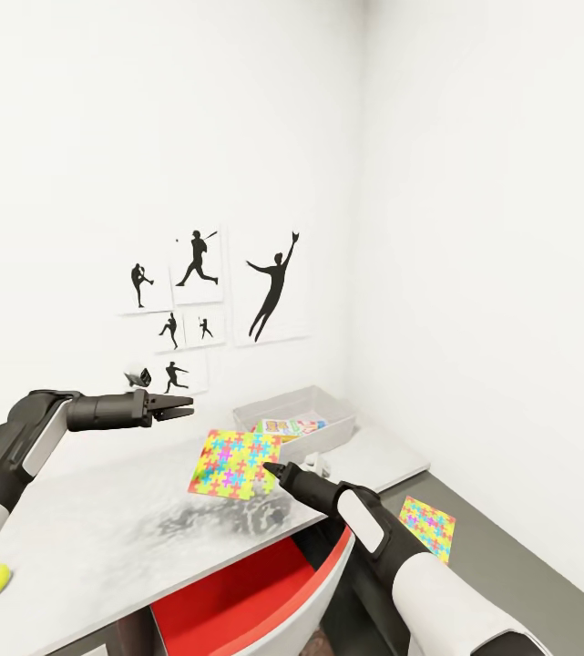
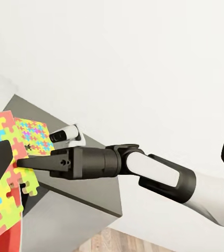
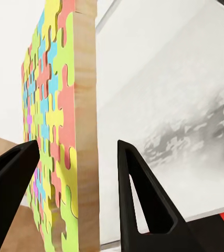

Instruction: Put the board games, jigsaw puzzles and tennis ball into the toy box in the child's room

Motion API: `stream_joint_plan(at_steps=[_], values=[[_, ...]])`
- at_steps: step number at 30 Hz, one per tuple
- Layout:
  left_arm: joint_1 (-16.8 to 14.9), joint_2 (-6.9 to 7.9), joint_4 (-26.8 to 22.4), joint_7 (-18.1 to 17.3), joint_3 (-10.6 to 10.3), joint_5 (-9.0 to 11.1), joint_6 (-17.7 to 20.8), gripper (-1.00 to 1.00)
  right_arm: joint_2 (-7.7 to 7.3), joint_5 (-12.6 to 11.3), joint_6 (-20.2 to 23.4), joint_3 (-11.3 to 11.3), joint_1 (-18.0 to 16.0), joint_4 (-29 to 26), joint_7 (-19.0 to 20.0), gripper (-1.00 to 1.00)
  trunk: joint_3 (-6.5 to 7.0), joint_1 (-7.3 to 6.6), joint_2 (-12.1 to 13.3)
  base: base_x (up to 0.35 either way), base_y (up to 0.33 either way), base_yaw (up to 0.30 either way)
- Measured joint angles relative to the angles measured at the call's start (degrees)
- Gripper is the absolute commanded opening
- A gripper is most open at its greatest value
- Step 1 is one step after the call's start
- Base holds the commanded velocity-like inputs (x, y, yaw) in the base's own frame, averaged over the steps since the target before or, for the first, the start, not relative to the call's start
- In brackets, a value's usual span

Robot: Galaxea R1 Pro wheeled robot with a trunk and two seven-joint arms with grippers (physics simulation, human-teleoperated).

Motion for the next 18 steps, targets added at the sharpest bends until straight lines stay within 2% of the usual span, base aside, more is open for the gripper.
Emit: stream_joint_plan(at_steps=[11,18], values=[[0.02,0.0,0.0,0.0,-0.17,0.0,-0.16,1.0,0.0,0.07,-1.54,-0.11,0.01,-0.18,-0.29,-1.0,0.0,0.0,0.0,0.0,0.0,0.0],[0.03,0.0,0.0,0.0,-0.17,0.0,-0.18,1.0,0.0,-0.3,-1.04,-0.33,-0.01,-0.38,-4.54,-1.0,0.0,0.0,0.0,0.0,0.0,0.0]])
